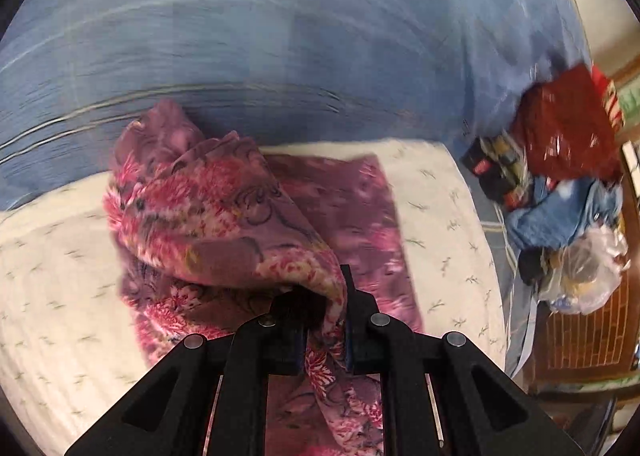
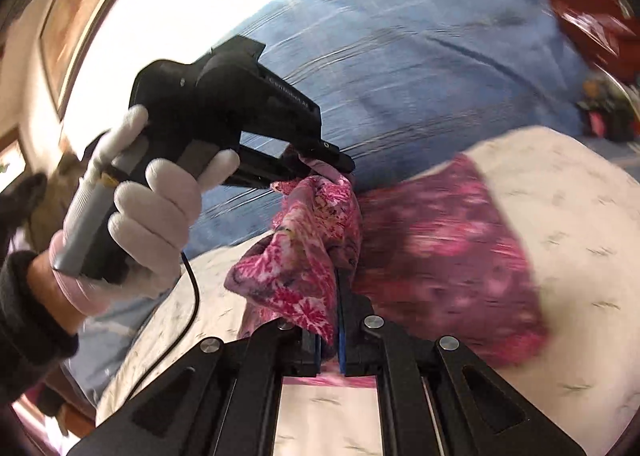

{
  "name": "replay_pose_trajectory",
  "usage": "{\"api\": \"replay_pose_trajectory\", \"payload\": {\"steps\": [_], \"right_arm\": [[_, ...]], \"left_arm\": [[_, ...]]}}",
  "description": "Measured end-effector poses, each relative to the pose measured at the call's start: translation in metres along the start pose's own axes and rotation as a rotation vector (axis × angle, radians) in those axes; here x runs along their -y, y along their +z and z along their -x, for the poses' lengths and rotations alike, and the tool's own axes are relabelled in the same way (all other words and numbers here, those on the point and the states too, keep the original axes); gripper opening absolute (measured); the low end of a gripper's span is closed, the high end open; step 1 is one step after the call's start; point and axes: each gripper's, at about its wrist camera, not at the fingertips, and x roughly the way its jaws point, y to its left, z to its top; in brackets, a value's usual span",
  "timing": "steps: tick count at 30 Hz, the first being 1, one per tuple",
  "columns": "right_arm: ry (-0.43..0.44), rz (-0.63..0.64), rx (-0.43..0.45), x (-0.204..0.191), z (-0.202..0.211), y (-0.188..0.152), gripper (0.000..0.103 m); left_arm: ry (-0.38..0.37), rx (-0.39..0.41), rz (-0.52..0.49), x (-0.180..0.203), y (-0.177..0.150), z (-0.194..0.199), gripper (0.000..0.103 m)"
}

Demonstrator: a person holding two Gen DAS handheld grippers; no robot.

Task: Fold small clothes

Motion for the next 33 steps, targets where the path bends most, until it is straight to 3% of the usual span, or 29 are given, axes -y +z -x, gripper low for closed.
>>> {"api": "replay_pose_trajectory", "payload": {"steps": [3, 6, 8, 11, 13, 14, 15, 16, 18, 19, 21, 24, 26, 28, 29, 31, 33], "right_arm": [[-0.011, -0.129, -0.018, 0.042, 0.004, -0.002, 0.005], [-0.021, -0.229, -0.075, 0.072, -0.003, -0.012, 0.007], [-0.033, -0.248, -0.097, 0.080, -0.005, -0.017, 0.014], [-0.019, -0.219, -0.116, 0.077, 0.002, -0.015, 0.015], [-0.036, -0.184, -0.086, 0.077, 0.017, -0.006, 0.015], [-0.031, -0.191, -0.050, 0.080, 0.026, 0.001, 0.018], [-0.029, -0.207, -0.011, 0.082, 0.037, 0.007, 0.024], [-0.046, -0.223, 0.036, 0.084, 0.045, 0.019, 0.024], [-0.021, -0.221, 0.050, 0.084, 0.042, 0.047, 0.024], [0.016, -0.212, 0.041, 0.082, 0.032, 0.068, 0.024], [0.044, -0.193, -0.044, 0.075, -0.004, 0.098, 0.035], [0.075, -0.203, -0.172, 0.074, -0.065, 0.120, 0.035], [-0.039, -0.177, -0.231, 0.074, -0.105, 0.124, 0.038], [-0.092, -0.175, -0.331, 0.078, -0.140, 0.121, 0.038], [-0.105, -0.175, -0.388, 0.078, -0.151, 0.114, 0.036], [0.007, -0.119, -0.376, 0.066, -0.153, 0.117, 0.003], [0.016, -0.014, -0.260, 0.054, -0.135, 0.129, 0.004]], "left_arm": [[0.039, -0.051, 0.002, 0.021, 0.006, -0.049, 0.014], [0.025, -0.066, 0.039, 0.027, 0.010, -0.077, 0.022], [-0.053, -0.053, 0.083, 0.022, 0.013, -0.074, 0.024], [-0.145, -0.005, 0.129, 0.005, 0.014, -0.043, 0.024], [-0.170, 0.080, 0.137, -0.019, 0.005, -0.011, 0.033], [-0.166, 0.115, 0.148, -0.031, -0.002, 0.000, 0.039], [-0.149, 0.147, 0.161, -0.044, -0.010, 0.008, 0.051], [-0.080, 0.178, 0.184, -0.064, -0.020, 0.014, 0.053], [-0.013, 0.183, 0.206, -0.091, -0.035, 0.010, 0.052], [-0.022, 0.162, 0.242, -0.106, -0.042, 0.001, 0.052], [-0.071, 0.103, 0.322, -0.129, -0.053, -0.020, 0.051], [-0.116, 0.073, 0.384, -0.148, -0.060, -0.043, 0.051], [-0.142, 0.061, 0.402, -0.155, -0.063, -0.056, 0.051], [-0.149, 0.057, 0.404, -0.159, -0.061, -0.063, 0.051], [-0.154, 0.064, 0.396, -0.160, -0.057, -0.063, 0.051], [-0.153, 0.085, 0.382, -0.164, -0.055, -0.050, 0.051], [-0.150, 0.112, 0.368, -0.167, -0.045, -0.047, 0.052]]}}
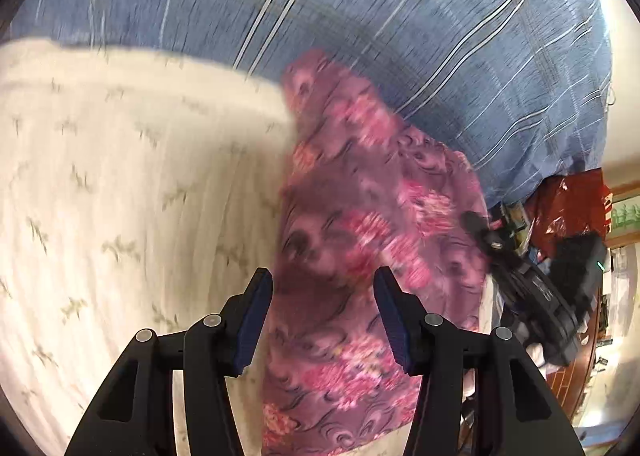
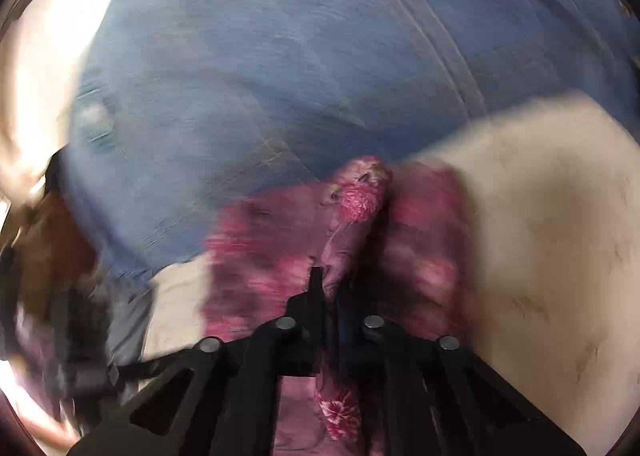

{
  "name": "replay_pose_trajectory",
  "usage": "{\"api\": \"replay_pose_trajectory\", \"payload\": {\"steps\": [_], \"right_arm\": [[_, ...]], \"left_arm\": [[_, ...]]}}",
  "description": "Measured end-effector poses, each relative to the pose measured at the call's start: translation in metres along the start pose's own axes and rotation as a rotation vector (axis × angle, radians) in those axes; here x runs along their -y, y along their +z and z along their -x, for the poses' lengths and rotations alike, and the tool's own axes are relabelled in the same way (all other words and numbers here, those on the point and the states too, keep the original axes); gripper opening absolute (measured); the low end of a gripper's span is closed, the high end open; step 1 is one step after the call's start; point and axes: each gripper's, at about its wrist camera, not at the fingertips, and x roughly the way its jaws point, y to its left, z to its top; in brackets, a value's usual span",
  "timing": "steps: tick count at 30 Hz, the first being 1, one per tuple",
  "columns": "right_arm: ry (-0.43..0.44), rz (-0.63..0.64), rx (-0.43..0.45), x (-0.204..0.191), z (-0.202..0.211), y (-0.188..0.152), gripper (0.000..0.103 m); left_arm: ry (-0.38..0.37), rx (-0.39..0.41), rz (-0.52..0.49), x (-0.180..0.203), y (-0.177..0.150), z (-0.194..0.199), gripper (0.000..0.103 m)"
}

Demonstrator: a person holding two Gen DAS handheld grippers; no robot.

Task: Fold small clothes

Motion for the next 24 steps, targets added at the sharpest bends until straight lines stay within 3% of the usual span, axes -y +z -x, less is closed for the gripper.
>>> {"api": "replay_pose_trajectory", "payload": {"steps": [3, 7, 8, 13, 15, 17, 19, 21, 22, 24], "right_arm": [[-0.009, -0.150, 0.058, 0.033, 0.004, 0.005, 0.004], [-0.193, -0.253, -0.069, 0.078, -0.024, -0.018, 0.000], [-0.175, -0.271, -0.060, 0.082, -0.020, -0.021, 0.000], [0.122, -0.349, 0.023, 0.084, 0.029, -0.037, 0.013], [0.193, -0.343, 0.002, 0.076, 0.034, -0.045, 0.042], [0.194, -0.308, -0.054, 0.062, 0.024, -0.052, 0.050], [0.096, -0.154, -0.137, 0.041, 0.009, -0.057, 0.009], [0.087, -0.061, -0.052, 0.021, 0.025, -0.059, 0.010], [0.101, -0.092, -0.011, 0.023, 0.030, -0.058, 0.009], [0.030, -0.107, -0.031, 0.032, 0.022, -0.063, 0.009]], "left_arm": [[0.056, 0.020, -0.009, 0.000, 0.011, -0.007, 0.052], [0.168, -0.036, -0.027, -0.003, 0.015, -0.044, 0.054], [0.165, -0.029, -0.032, -0.001, 0.014, -0.044, 0.054], [0.100, -0.011, -0.069, -0.005, -0.012, -0.018, 0.052], [0.085, -0.001, -0.084, -0.005, -0.028, -0.014, 0.053], [0.108, -0.001, -0.095, -0.003, -0.041, -0.015, 0.053], [0.172, 0.007, -0.131, 0.002, -0.054, -0.018, 0.053], [0.235, 0.024, -0.178, 0.018, -0.067, -0.015, 0.053], [0.258, 0.031, -0.207, 0.027, -0.068, -0.017, 0.053], [0.274, 0.032, -0.233, 0.033, -0.073, -0.023, 0.053]]}}
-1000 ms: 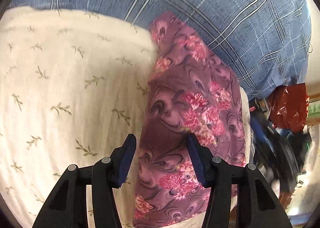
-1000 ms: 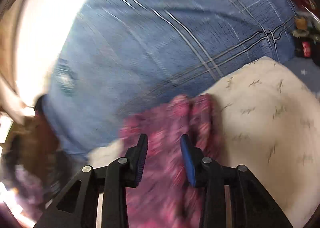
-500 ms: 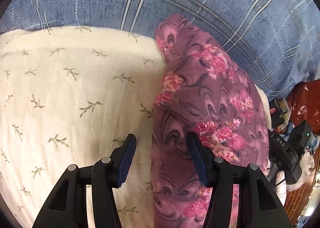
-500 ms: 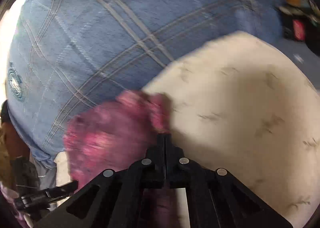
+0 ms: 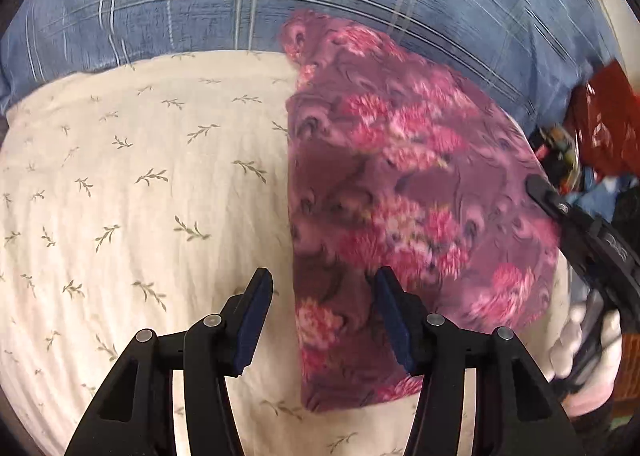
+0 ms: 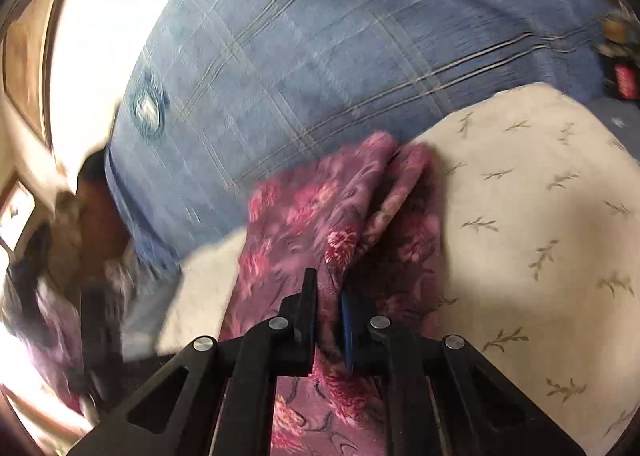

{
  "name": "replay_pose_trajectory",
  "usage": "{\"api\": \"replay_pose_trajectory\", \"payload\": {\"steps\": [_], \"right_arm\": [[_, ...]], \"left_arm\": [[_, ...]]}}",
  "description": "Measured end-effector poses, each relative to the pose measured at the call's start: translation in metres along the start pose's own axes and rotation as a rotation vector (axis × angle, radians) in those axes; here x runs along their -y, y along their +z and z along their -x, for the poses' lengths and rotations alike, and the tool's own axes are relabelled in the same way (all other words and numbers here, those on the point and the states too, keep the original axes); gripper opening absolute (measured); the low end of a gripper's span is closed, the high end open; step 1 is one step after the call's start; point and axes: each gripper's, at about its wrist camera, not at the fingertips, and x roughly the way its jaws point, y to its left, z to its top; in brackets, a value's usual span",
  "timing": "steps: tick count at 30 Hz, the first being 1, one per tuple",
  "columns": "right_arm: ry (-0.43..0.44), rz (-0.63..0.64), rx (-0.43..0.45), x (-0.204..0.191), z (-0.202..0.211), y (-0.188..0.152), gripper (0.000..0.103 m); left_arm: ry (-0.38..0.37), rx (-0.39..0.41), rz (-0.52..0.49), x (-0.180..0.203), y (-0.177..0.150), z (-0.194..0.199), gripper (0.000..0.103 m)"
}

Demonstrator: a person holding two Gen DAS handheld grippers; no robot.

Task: Fold small clothes

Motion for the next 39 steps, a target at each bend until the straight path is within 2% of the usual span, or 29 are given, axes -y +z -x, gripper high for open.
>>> {"api": "replay_pose_trajectory", "payload": {"steps": [1, 2, 4, 5, 7, 9, 10, 11, 13, 16, 18, 19, 20, 21, 23, 25, 26, 27, 28, 30, 34, 36, 37, 38, 39], "right_arm": [[-0.071, 0.011, -0.055, 0.007, -0.013, -0.005, 0.009], [-0.077, 0.004, -0.063, 0.011, -0.014, -0.011, 0.010], [-0.043, -0.034, -0.033, 0.005, -0.001, -0.010, 0.012], [-0.030, -0.044, -0.023, 0.002, 0.006, -0.011, 0.018], [0.006, -0.046, -0.004, -0.002, 0.023, -0.015, 0.022], [-0.011, -0.047, -0.019, -0.001, 0.032, -0.024, 0.046], [-0.033, -0.042, -0.034, 0.003, 0.041, -0.033, 0.048], [-0.059, -0.028, -0.060, 0.004, 0.039, -0.040, 0.047], [-0.051, 0.042, -0.118, -0.009, 0.037, -0.046, 0.011], [0.011, 0.091, -0.024, -0.021, 0.061, -0.050, 0.008], [-0.024, 0.071, -0.051, -0.012, 0.053, -0.053, 0.007], [-0.095, 0.073, -0.116, -0.004, 0.039, -0.057, 0.007], [-0.132, 0.080, -0.177, 0.002, 0.028, -0.060, 0.008], [-0.117, 0.079, -0.180, 0.004, 0.027, -0.060, 0.008], [-0.089, 0.061, -0.137, 0.000, 0.040, -0.043, 0.014], [-0.051, 0.044, -0.026, -0.004, 0.054, -0.015, 0.015], [-0.033, 0.026, 0.003, -0.004, 0.054, -0.002, 0.020], [-0.009, 0.000, 0.027, -0.003, 0.052, 0.014, 0.031], [0.011, -0.020, 0.043, -0.003, 0.046, 0.030, 0.035], [-0.003, -0.022, 0.038, -0.007, 0.026, 0.055, 0.043], [-0.139, -0.033, -0.018, -0.002, -0.035, 0.086, 0.043], [-0.180, -0.059, -0.061, 0.004, -0.063, 0.092, 0.043], [-0.163, -0.058, -0.083, 0.004, -0.073, 0.094, 0.041], [-0.123, -0.026, -0.098, 0.000, -0.079, 0.097, 0.017], [-0.105, 0.015, -0.093, -0.006, -0.081, 0.100, 0.004]], "left_arm": [[0.008, -0.012, -0.001, 0.003, -0.003, -0.003, 0.053], [0.010, -0.024, 0.001, 0.003, -0.011, 0.003, 0.053], [0.016, -0.037, -0.006, 0.004, -0.014, 0.000, 0.053], [0.026, -0.034, -0.013, 0.004, -0.015, -0.001, 0.053], [0.036, -0.032, -0.018, 0.010, -0.017, 0.001, 0.053], [0.030, -0.034, -0.012, 0.011, -0.020, 0.003, 0.053], [0.030, -0.038, -0.010, 0.013, -0.023, 0.004, 0.053], [0.031, -0.044, -0.007, 0.014, -0.022, 0.007, 0.053], [0.022, -0.054, -0.004, 0.013, -0.030, 0.018, 0.053], [0.013, -0.070, -0.012, 0.010, -0.038, 0.026, 0.053], [0.008, -0.088, -0.004, 0.004, -0.040, 0.019, 0.054], [0.002, -0.083, -0.005, 0.003, -0.041, 0.018, 0.054], [-0.003, -0.085, -0.015, 0.003, -0.041, 0.020, 0.054], [-0.012, -0.096, -0.032, 0.004, -0.040, 0.020, 0.053], [-0.083, -0.104, -0.067, 0.000, -0.037, 0.028, 0.052], [-0.133, -0.055, -0.054, -0.009, -0.026, 0.044, 0.052], [-0.142, -0.035, -0.043, -0.013, -0.017, 0.048, 0.053], [-0.157, -0.013, -0.023, -0.018, -0.004, 0.050, 0.054], [-0.167, -0.004, 0.002, -0.022, 0.012, 0.049, 0.054], [-0.174, -0.002, 0.047, -0.028, 0.042, 0.043, 0.054], [-0.184, -0.050, 0.116, -0.029, 0.106, 0.009, 0.054], [-0.133, -0.070, 0.087, -0.019, 0.129, -0.010, 0.054], [-0.099, -0.073, 0.077, -0.014, 0.137, -0.017, 0.052], [-0.091, -0.072, 0.071, -0.012, 0.144, -0.022, 0.052], [-0.094, -0.069, 0.070, -0.011, 0.149, -0.027, 0.052]]}}
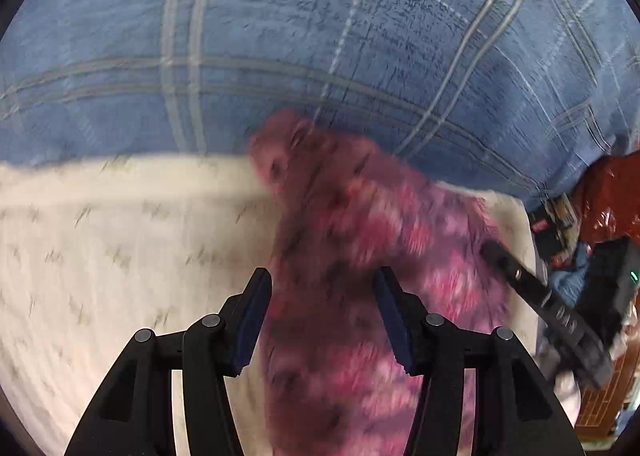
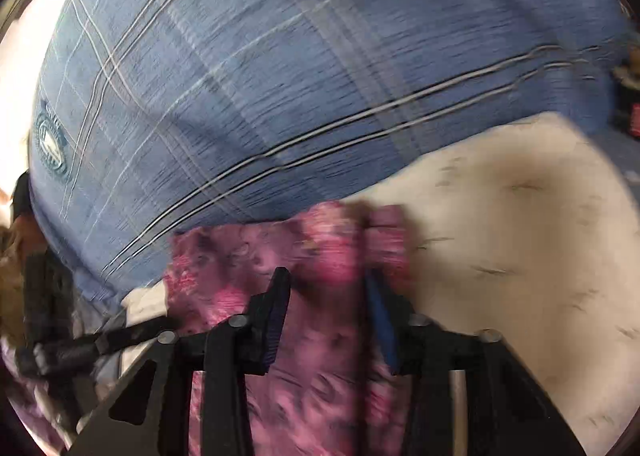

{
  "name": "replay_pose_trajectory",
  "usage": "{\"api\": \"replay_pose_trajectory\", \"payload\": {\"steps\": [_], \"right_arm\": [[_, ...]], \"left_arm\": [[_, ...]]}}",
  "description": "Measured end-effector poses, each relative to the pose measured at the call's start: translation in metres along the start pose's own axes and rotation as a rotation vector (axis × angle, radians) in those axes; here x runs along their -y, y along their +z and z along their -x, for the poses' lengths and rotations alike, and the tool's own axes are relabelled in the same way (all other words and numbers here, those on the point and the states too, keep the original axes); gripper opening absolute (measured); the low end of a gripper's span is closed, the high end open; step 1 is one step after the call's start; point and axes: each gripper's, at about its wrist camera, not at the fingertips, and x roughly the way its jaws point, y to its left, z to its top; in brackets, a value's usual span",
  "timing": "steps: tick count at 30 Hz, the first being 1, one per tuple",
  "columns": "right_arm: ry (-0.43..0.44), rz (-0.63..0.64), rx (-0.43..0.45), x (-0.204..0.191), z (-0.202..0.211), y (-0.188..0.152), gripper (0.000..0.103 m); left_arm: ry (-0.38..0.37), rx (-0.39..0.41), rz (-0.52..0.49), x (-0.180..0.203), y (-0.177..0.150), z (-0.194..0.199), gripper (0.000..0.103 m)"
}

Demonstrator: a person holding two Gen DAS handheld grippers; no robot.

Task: Fold small clothes

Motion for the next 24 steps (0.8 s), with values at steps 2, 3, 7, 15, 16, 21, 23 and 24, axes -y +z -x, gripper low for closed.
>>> {"api": "replay_pose_trajectory", "payload": {"steps": [2, 3, 7, 15, 16, 21, 23, 24], "right_arm": [[0.025, -0.007, 0.084, 0.003, 0.009, 0.002, 0.004], [0.010, -0.063, 0.087, 0.017, 0.003, 0.003, 0.004], [-0.035, -0.116, 0.003, 0.045, -0.015, -0.009, 0.005], [0.048, 0.072, -0.054, 0.029, 0.004, -0.046, 0.011], [-0.027, 0.145, -0.068, 0.023, -0.002, -0.054, 0.009], [0.019, 0.056, 0.035, 0.029, 0.042, -0.058, 0.039], [0.058, -0.003, 0.024, 0.041, 0.049, -0.067, 0.062], [0.066, -0.022, 0.005, 0.050, 0.046, -0.073, 0.064]], "left_arm": [[0.023, 0.007, 0.015, -0.002, 0.012, -0.015, 0.053], [0.044, -0.004, 0.022, -0.005, 0.016, -0.026, 0.055], [-0.013, -0.072, 0.104, -0.022, 0.015, -0.050, 0.055], [-0.097, -0.046, 0.079, -0.034, -0.052, -0.025, 0.061], [-0.093, -0.066, 0.081, -0.034, -0.061, -0.029, 0.061], [-0.116, -0.035, 0.022, -0.034, -0.084, 0.004, 0.059], [-0.107, -0.008, 0.007, -0.039, -0.089, 0.018, 0.062], [-0.105, -0.005, 0.003, -0.042, -0.093, 0.019, 0.065]]}}
